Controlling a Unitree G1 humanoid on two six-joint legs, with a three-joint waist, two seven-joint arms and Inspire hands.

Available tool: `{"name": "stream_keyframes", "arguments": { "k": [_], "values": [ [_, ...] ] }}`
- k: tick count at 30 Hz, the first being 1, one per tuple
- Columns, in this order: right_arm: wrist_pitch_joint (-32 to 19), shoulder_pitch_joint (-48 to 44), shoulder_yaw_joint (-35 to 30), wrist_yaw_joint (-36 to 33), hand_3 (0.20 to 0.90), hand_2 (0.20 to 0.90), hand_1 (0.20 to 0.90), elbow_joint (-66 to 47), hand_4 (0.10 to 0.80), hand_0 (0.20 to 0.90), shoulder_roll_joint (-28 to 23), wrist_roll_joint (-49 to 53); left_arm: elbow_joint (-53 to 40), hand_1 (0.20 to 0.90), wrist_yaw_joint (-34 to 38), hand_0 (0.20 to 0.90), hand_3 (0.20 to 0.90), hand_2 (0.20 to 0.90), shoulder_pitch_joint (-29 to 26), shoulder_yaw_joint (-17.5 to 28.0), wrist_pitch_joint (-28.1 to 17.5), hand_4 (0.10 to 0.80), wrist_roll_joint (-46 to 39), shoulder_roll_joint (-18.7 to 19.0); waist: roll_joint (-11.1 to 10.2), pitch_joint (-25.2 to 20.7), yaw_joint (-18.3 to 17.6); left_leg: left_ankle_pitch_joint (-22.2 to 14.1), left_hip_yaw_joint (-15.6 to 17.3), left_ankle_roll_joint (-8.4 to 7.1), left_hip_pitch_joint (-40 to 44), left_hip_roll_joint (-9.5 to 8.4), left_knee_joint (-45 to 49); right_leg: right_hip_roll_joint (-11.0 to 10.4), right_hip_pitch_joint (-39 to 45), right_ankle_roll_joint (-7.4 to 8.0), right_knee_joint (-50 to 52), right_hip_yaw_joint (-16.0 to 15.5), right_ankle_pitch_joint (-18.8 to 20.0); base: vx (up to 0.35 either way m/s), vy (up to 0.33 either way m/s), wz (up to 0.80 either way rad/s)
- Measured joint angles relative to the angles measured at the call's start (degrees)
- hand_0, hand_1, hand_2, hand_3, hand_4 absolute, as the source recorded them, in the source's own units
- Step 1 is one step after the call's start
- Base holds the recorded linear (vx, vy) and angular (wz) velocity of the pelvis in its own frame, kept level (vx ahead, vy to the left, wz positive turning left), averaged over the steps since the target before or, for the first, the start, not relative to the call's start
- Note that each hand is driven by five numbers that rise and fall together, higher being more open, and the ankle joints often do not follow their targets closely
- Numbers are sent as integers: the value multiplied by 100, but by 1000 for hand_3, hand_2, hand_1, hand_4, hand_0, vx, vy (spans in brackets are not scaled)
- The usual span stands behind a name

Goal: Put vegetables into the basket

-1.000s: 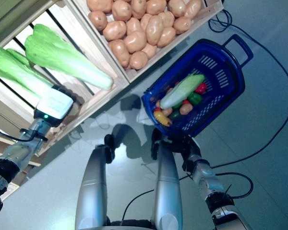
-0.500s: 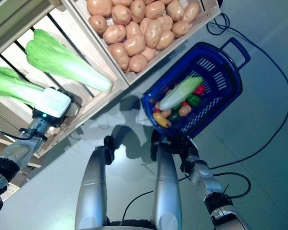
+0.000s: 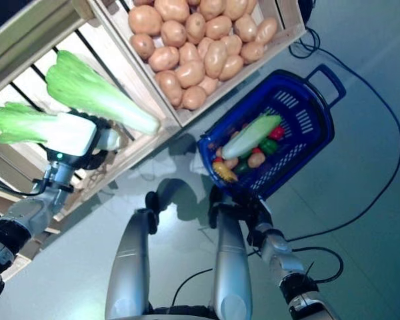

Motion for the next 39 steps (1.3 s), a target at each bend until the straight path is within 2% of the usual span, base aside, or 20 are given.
{"name": "stream_keyframes", "arguments": {
  "k": [4, 9, 10, 12, 13, 15, 18, 20, 25, 30, 32, 33, 36, 39],
  "values": [
    [-88, 47, -50, 0, 900, 900, 900, 90, 800, 900, 48, 4, -35, 300, 201, 300, 300, 300, 208, 41, -54, 400, 216, -41, -1, -5, 77, 142, 19, -70, 716, -17, -633, 1, 628, 9, -389, -67, 29, 94, -23, 6],
    [-198, 99, -242, 1, 900, 900, 900, 296, 800, 900, 173, 5, -222, 300, 445, 300, 300, 300, 448, 310, -260, 400, 143, -103, -7, -20, 183, 341, 47, -53, 1624, -76, -1421, -23, 1449, 73, -934, -205, 74, 116, -47, 6],
    [-204, 109, -288, 1, 900, 900, 900, 321, 800, 900, 204, 5, -254, 300, 473, 300, 300, 300, 491, 390, -295, 400, 112, -131, -10, -22, 207, 359, 53, -49, 1725, -84, -1500, -27, 1528, 78, -974, -211, 78, 188, -69, -1],
    [-233, 158, -464, 1, 900, 900, 900, 469, 800, 900, 330, 1, -536, 300, 615, 300, 300, 300, 878, 933, -410, 400, 29, -405, -2, -29, 266, 436, 58, -30, 2201, -112, -1859, -41, 1962, 105, -1228, -249, 93, 184, -61, 2],
    [-281, 261, -548, 1, 900, 900, 900, 545, 800, 900, 430, 4, -654, 300, 709, 300, 300, 300, 1110, 1144, -456, 400, 13, -571, 9, -103, 271, 483, 39, -26, 2439, -118, -2065, -36, 2198, 130, -1391, -314, 106, 148, -36, 10],
    [-310, 523, -566, 2, 900, 900, 900, 649, 800, 900, 500, -5, -768, 300, 890, 300, 300, 300, 1398, 1157, -498, 400, -5, -746, 15, -590, 340, 548, 29, -11, 2495, -132, -2330, -38, 2241, 175, -1590, -360, 121, 198, -24, 11],
    [-308, 818, -755, -2, 900, 900, 900, 695, 800, 900, 607, -23, -1235, 300, 907, 300, 300, 300, 1940, 1537, -546, 400, -6, -1131, 122, -807, 383, 668, 19, 36, 3056, -154, -2797, -11, 2848, 288, -2078, -403, 231, 171, -27, 9],
    [-303, 1125, -756, -2, 900, 900, 900, 761, 800, 900, 682, -36, -1529, 300, 908, 300, 300, 300, 2295, 1766, -685, 400, -12, -1422, 181, -1303, 408, 703, 9, 84, 3184, -178, -3035, -15, 3058, 364, -2435, -506, 315, 131, -51, 12],
    [-284, 1340, -771, -19, 900, 900, 900, 1071, 800, 900, 964, -36, -2071, 300, 767, 300, 300, 300, 2547, 2007, -1001, 400, -169, -1746, 188, -1790, 433, 731, -35, 126, 3573, -207, -3331, 22, 3697, 461, -3184, -596, 554, 124, -34, 9],
    [-285, 1430, -776, -109, 900, 900, 900, 1165, 800, 900, 1038, -31, -2368, 300, 78, 300, 300, 300, 2556, 2007, -1396, 400, -1202, -1882, 166, -2075, 424, 754, 4, 160, 3794, -239, -3511, 45, 4081, 501, -3741, -624, 801, 67, -28, -2],
    [-296, 1445, -940, -158, 900, 900, 900, 1167, 800, 900, 1105, -20, -2543, 300, -333, 300, 300, 300, 2594, 2019, -1545, 400, -1940, -1954, 149, -2109, 416, 754, 20, 160, 3839, -246, -3515, 53, 4177, 506, -3866, -622, 871, 56, -41, -2],
    [-302, 1473, -944, -239, 900, 900, 900, 1155, 800, 900, 1110, -2, -2660, 300, -624, 300, 300, 300, 2631, 2058, -1608, 400, -2466, -2109, 144, -2112, 413, 754, 21, 160, 3865, -246, -3516, 53, 4219, 506, -3900, -618, 889, 45, -26, -2],
    [-302, 1547, -943, -255, 900, 900, 900, 1054, 800, 900, 1132, 105, -2758, 300, -1144, 300, 300, 300, 2671, 2057, -1638, 400, -3492, -2452, 134, -2118, 414, 754, 32, 160, 3940, -255, -3526, 64, 4302, 499, -3933, -610, 911, 16, -40, -1],
    [-310, 1598, -942, -255, 900, 900, 900, 806, 800, 900, 1198, 327, -2818, 300, -1582, 300, 300, 300, 2679, 2031, -1638, 400, -4125, -2528, 98, -2143, 384, 754, 41, 159, 3960, -245, -3533, 77, 4311, 485, -3932, -606, 922, 28, -38, -3]
  ]
}}
